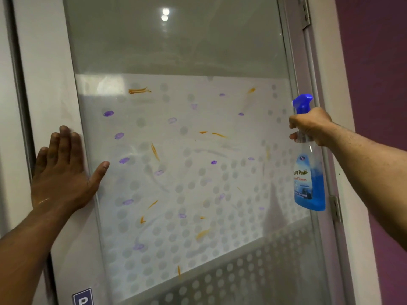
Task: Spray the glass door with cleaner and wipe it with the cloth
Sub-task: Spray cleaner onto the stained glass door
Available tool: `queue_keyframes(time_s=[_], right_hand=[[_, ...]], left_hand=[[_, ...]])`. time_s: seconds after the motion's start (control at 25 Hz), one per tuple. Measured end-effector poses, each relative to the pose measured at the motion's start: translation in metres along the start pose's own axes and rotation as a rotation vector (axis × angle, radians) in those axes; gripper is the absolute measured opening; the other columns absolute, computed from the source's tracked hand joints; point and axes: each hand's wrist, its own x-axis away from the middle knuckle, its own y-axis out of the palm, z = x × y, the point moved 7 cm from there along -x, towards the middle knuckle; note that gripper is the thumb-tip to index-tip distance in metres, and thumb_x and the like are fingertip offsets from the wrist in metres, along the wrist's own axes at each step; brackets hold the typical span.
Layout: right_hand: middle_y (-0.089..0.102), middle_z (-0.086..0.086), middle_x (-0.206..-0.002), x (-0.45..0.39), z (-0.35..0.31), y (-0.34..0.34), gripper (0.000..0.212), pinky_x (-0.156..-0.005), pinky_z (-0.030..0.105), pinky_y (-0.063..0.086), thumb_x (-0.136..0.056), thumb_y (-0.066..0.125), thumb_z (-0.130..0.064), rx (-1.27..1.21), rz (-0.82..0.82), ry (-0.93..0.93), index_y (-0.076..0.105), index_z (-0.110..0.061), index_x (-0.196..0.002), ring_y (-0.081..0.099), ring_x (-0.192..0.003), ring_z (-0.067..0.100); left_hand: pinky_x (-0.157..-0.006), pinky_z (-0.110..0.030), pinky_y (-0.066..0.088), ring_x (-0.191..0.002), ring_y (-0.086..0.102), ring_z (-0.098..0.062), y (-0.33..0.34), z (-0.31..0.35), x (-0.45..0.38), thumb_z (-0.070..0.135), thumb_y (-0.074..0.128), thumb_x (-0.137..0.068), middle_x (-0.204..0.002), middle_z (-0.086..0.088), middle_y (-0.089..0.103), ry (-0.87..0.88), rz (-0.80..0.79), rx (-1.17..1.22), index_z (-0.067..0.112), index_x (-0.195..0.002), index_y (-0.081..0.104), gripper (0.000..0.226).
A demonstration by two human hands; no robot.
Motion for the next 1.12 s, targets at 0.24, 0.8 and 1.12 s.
queue_keyframes(time_s=[0.24, 0.8, 1.12], right_hand=[[0.064, 0.015, -0.092, -0.002, 0.045, 0.011, 0.034, -0.057, 0.032, 0.052, -0.086, 0.066, -0.013, 0.058, 0.047, 0.014, 0.053, 0.000, -0.114, 0.067, -0.068, 0.023], [0.068, 0.010, -0.079, 0.127, 0.016, 0.153, 0.010, -0.059, 0.030, 0.058, -0.085, 0.064, -0.013, -0.023, -0.256, -0.141, 0.061, -0.005, -0.090, 0.071, -0.059, 0.018], [0.066, 0.004, -0.075, 0.228, -0.028, 0.211, 0.008, -0.070, 0.043, 0.061, -0.086, 0.064, -0.012, -0.259, -0.526, -0.165, 0.062, -0.008, -0.093, 0.071, -0.057, 0.015]], left_hand=[[-0.118, -0.026, -0.018, -0.150, -0.018, -0.010, -0.004, 0.003, 0.002, 0.077, 0.016, -0.087, -0.164, 0.006, -0.023, 0.010, 0.023, -0.024, 0.021, -0.157, -0.013, 0.094], [-0.121, -0.029, -0.014, -0.152, -0.016, -0.014, -0.001, 0.005, 0.006, 0.076, 0.014, -0.089, -0.165, 0.002, -0.021, 0.030, 0.035, -0.017, 0.021, -0.157, -0.016, 0.093], [-0.125, -0.039, -0.003, -0.153, -0.014, -0.016, 0.002, 0.003, 0.006, 0.075, 0.015, -0.090, -0.166, 0.001, -0.019, 0.030, 0.026, -0.021, 0.020, -0.157, -0.014, 0.092]])
